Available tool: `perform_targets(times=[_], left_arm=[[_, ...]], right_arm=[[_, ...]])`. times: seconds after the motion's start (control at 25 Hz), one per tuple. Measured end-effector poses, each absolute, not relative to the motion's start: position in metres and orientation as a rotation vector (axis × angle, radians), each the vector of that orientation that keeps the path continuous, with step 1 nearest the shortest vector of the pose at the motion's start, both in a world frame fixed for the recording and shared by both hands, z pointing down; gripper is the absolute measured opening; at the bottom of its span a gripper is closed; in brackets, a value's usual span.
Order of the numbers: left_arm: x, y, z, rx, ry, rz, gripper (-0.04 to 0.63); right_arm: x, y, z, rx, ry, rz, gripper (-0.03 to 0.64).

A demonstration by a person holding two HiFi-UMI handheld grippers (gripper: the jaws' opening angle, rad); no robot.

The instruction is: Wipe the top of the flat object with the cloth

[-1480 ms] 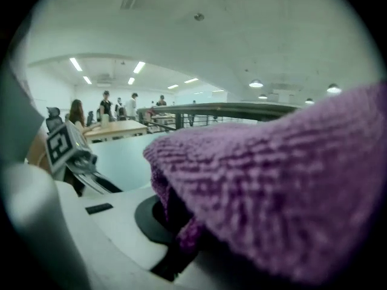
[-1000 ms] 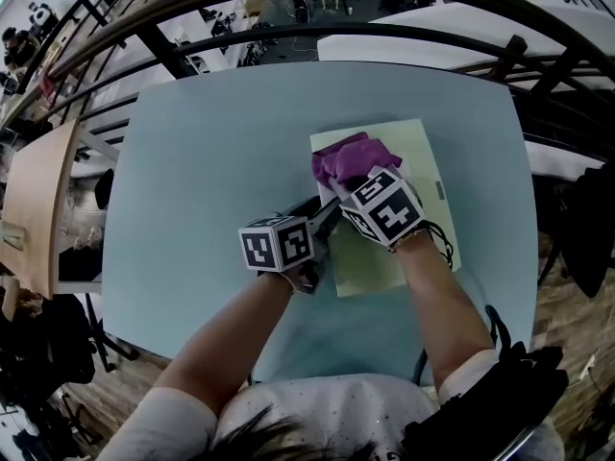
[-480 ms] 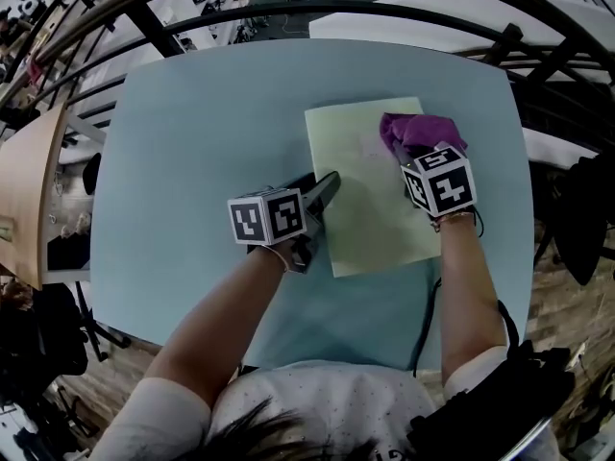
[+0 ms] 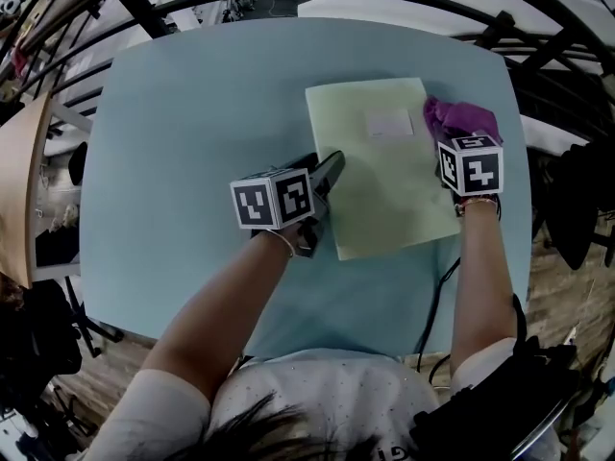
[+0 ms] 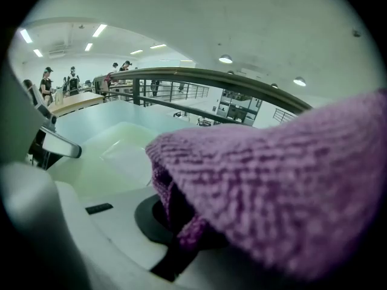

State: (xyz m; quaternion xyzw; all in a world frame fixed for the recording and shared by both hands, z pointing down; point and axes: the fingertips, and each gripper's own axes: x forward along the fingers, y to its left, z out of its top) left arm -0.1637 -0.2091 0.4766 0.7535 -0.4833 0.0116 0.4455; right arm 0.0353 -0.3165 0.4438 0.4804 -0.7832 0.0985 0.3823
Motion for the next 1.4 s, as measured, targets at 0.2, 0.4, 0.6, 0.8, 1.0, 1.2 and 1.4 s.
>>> perform_targets(times=[0.2,0.4,0.6,0.8,1.0,1.2,1.4], left_arm=[[-0.168,-0.211,0.476,1.866,-1.178,0.022,0.239],[-0.171,-0.209,0.477,1.853,-1.158,0.017,0.239],[-0.173,-0.21,0.477,1.843,-1.132,0.021,0.232],[-0.175,-0.21,0.478,1.816,-1.08,-0.002,0.227],[-0.172,-0.209,0.475,1.836,-1.103,-0.001,0.221],[-0.175,-0.211,0.477,1.838,-1.082,-0.007,0.221],[-0.176,-0.212,0.477,1.837,-1.082,-0.015,0.219]], right_arm=[[-0.043,-0.272,0.401,1.133,-2.329,0.402,0.028],[-0.136,-0.206,0.421,0.802,-2.419,0.576,0.028],[-0.141,-0.199,0.451,0.844,-2.241,0.464,0.028],[-0.116,-0.207,0.452,0.964,-2.143,0.331,0.028],[-0.047,-0.223,0.453,1.169,-2.011,0.326,0.027],[0.007,-0.233,0.454,1.329,-1.888,0.353,0.026],[0.033,-0.24,0.454,1.374,-1.821,0.365,0.026]])
